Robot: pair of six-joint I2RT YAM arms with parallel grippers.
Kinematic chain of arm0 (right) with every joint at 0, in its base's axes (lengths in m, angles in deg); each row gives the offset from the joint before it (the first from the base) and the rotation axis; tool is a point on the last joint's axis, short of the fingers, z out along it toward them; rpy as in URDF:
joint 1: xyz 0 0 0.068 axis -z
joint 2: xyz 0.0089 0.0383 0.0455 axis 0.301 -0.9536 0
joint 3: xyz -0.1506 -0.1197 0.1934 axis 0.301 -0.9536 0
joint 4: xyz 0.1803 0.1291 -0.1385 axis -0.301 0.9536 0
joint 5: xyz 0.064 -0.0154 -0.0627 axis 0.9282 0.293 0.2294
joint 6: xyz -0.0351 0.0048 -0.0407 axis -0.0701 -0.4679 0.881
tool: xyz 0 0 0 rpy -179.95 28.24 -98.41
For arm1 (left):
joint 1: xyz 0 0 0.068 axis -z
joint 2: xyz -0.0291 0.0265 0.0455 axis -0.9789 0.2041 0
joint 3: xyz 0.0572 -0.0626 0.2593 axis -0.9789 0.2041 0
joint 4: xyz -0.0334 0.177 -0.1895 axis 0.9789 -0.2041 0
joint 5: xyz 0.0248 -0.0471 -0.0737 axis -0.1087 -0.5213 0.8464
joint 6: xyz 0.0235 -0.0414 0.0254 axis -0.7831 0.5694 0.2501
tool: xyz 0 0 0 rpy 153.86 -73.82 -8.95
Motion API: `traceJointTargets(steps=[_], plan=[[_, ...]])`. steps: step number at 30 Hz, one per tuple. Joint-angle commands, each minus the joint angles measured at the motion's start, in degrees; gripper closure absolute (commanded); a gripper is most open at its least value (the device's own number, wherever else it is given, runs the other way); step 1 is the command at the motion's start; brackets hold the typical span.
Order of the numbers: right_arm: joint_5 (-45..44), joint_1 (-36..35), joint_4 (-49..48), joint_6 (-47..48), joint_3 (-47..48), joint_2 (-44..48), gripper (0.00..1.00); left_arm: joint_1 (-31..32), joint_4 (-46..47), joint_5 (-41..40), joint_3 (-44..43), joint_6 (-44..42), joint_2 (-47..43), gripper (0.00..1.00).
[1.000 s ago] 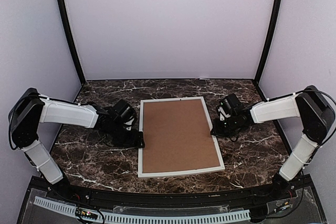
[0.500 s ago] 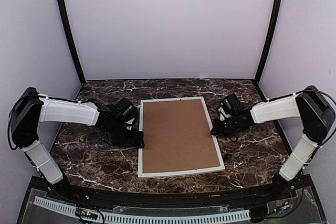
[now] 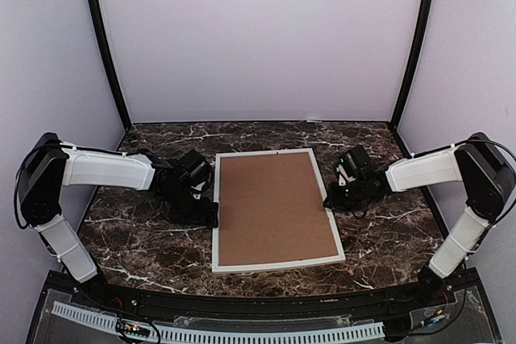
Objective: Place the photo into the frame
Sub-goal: Press the fastener.
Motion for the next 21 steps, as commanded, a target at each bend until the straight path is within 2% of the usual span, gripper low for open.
traceJointTargets(steps=[1,21], plan=[[2.37,-0.55,1.43,-1.91,-1.46,-1.35,0.93,0.25,-1.47,-0.31,-1.71,-0.01,1.66,0.13],[2.71,-0.57,1.25,-1.75,-1.81,-1.26,0.94,0.29,0.50,1.34,-1.76,-0.20,6.14,0.13]])
